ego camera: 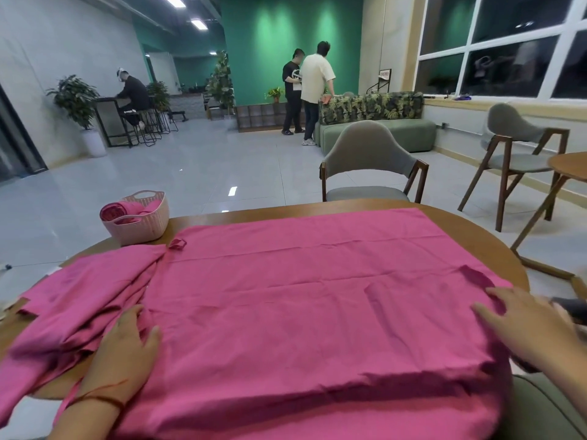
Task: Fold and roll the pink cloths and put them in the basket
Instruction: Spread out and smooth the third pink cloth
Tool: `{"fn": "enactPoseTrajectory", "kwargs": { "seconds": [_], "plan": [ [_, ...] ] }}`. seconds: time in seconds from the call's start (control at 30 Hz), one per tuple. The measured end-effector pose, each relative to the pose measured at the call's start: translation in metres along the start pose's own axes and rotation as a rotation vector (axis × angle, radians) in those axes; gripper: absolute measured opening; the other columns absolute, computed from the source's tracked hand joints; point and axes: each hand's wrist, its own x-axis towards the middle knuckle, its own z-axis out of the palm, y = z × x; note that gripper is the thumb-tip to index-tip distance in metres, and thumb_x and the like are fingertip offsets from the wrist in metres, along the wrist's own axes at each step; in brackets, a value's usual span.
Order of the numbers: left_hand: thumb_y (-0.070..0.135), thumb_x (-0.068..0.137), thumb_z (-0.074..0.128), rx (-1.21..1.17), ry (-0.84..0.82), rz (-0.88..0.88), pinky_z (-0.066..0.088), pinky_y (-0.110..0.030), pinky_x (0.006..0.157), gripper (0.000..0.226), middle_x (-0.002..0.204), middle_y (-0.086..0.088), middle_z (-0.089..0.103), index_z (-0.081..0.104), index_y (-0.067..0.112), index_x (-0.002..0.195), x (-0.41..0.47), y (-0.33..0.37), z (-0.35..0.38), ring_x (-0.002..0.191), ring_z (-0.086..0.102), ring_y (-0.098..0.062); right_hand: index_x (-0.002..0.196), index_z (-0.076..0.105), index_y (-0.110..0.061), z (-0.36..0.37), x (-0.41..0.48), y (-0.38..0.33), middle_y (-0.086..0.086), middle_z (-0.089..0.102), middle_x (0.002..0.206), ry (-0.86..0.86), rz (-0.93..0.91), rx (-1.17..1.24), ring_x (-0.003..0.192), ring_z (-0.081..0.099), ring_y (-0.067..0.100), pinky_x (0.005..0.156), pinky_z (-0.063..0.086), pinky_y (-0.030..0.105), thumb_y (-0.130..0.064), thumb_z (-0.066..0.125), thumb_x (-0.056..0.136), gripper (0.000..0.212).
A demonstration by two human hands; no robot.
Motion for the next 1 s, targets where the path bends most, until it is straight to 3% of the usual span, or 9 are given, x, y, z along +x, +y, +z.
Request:
{"fn": "enactPoseTrajectory", "kwargs": {
  "seconds": [0.1, 0.23, 0.37, 0.47, 0.57, 0.67, 0.8, 0.9, 1.0],
  "plan": [
    [0.019, 0.093, 0.073, 0.061, -0.003, -0.012, 0.048, -0.053, 0.106, 0.047, 0.128, -0.024, 0.068, 0.06, 0.006, 0.135, 0.019, 0.009, -0.011, 0.117, 0.064, -0.046, 0.127, 0.064, -0.042, -0.012, 0.025, 0.0, -0.005, 0.073, 0.127, 0.052, 0.032, 0.283, 0.11, 0.069, 0.026, 0.099, 0.055, 0.052, -0.064, 0.06, 0.092, 0.041],
    [0.023, 0.097, 0.067, 0.191, -0.027, 0.007, 0.055, -0.049, 0.093, 0.015, 0.109, -0.021, 0.075, 0.077, 0.014, 0.103, 0.041, 0.021, -0.023, 0.1, 0.069, -0.042, 0.135, 0.063, -0.03, -0.013, 0.056, -0.005, -0.001, 0.075, 0.121, 0.005, 0.074, 0.404, 0.109, 0.069, 0.031, 0.091, 0.056, 0.048, -0.045, 0.076, 0.093, 0.047],
    [0.023, 0.1, 0.066, 0.188, -0.025, 0.028, 0.053, -0.044, 0.087, 0.017, 0.104, -0.019, 0.076, 0.079, 0.013, 0.096, 0.05, 0.016, -0.032, 0.096, 0.069, -0.041, 0.112, 0.08, -0.027, -0.006, 0.064, 0.0, 0.002, 0.078, 0.117, 0.04, 0.049, 0.452, 0.106, 0.067, 0.029, 0.09, 0.053, 0.044, -0.037, 0.072, 0.099, 0.018],
    [0.031, 0.094, 0.075, 0.185, -0.08, 0.012, 0.05, -0.039, 0.079, 0.013, 0.099, -0.012, 0.078, 0.075, 0.02, 0.087, 0.046, 0.002, -0.038, 0.093, 0.07, -0.036, 0.109, 0.08, -0.026, -0.002, 0.062, 0.007, 0.003, 0.078, 0.116, 0.077, 0.05, 0.442, 0.107, 0.069, 0.033, 0.09, 0.054, 0.045, -0.035, 0.067, 0.101, 0.018],
    [0.024, 0.091, 0.078, 0.2, -0.077, 0.0, 0.047, -0.038, 0.072, 0.02, 0.088, -0.014, 0.075, 0.067, 0.021, 0.075, 0.042, -0.007, -0.04, 0.085, 0.069, -0.037, 0.112, 0.078, -0.027, 0.001, 0.062, 0.011, 0.004, 0.078, 0.116, 0.079, 0.023, 0.412, 0.105, 0.069, 0.033, 0.089, 0.055, 0.047, -0.036, 0.063, 0.102, 0.02],
    [0.02, 0.096, 0.073, 0.126, 0.039, 0.029, 0.048, -0.043, 0.074, 0.009, 0.093, -0.018, 0.077, 0.073, 0.019, 0.087, 0.04, 0.001, -0.047, 0.087, 0.069, -0.042, 0.114, 0.072, -0.029, -0.005, 0.068, 0.01, 0.009, 0.076, 0.114, 0.124, 0.026, 0.456, 0.104, 0.067, 0.038, 0.088, 0.055, 0.05, -0.043, 0.051, 0.106, 0.026],
    [0.02, 0.104, 0.06, -0.025, 0.233, 0.043, 0.049, -0.052, 0.082, 0.019, 0.105, -0.031, 0.071, 0.069, 0.004, 0.1, 0.052, 0.028, -0.06, 0.096, 0.065, -0.05, 0.121, 0.066, -0.022, -0.027, 0.083, 0.001, 0.02, 0.072, 0.119, 0.219, 0.057, 0.509, 0.111, 0.064, 0.047, 0.089, 0.05, 0.051, -0.044, 0.045, 0.107, 0.034],
    [0.02, 0.106, 0.055, -0.115, 0.283, 0.046, 0.049, -0.053, 0.088, 0.023, 0.111, -0.033, 0.069, 0.068, 0.002, 0.109, 0.075, 0.049, -0.067, 0.102, 0.064, -0.051, 0.123, 0.066, -0.019, -0.045, 0.099, -0.012, 0.021, 0.071, 0.123, 0.254, 0.017, 0.511, 0.114, 0.064, 0.047, 0.094, 0.051, 0.054, -0.041, 0.046, 0.109, 0.033],
    [0.019, 0.107, 0.053, -0.158, 0.301, 0.019, 0.047, -0.052, 0.086, 0.023, 0.108, -0.035, 0.067, 0.065, 0.0, 0.106, 0.106, 0.061, -0.065, 0.101, 0.062, -0.052, 0.127, 0.064, -0.015, -0.055, 0.124, -0.025, 0.025, 0.069, 0.127, 0.286, 0.036, 0.54, 0.117, 0.062, 0.049, 0.098, 0.049, 0.055, -0.039, 0.046, 0.108, 0.036]
  ]
}}
